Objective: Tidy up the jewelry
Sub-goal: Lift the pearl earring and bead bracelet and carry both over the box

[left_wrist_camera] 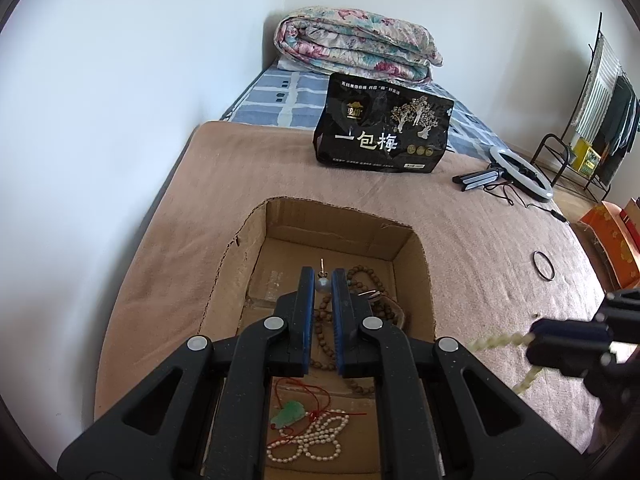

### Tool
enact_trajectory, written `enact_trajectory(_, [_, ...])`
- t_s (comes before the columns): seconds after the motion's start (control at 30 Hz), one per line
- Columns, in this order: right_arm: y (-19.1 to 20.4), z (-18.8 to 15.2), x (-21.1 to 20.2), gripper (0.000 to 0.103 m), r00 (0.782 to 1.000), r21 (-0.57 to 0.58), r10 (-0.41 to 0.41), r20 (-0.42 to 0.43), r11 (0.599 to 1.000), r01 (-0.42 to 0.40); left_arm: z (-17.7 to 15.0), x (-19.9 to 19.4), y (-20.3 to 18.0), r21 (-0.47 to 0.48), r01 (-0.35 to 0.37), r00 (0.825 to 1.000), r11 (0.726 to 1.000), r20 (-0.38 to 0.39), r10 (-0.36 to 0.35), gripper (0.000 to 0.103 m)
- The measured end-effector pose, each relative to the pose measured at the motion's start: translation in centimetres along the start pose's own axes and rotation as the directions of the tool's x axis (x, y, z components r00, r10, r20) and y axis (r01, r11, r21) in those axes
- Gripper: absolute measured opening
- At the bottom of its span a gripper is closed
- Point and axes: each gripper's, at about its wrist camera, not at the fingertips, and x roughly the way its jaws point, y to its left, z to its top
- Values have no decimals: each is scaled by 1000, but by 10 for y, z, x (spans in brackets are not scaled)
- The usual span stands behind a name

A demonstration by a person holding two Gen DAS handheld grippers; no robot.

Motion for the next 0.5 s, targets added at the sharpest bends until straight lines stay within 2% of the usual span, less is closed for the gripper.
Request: enact_trajectory(0.5, [23, -4, 37, 6, 998, -13, 26, -53, 1000, -26, -2, 11, 11, -13, -11, 1000, 1000, -21, 11, 7])
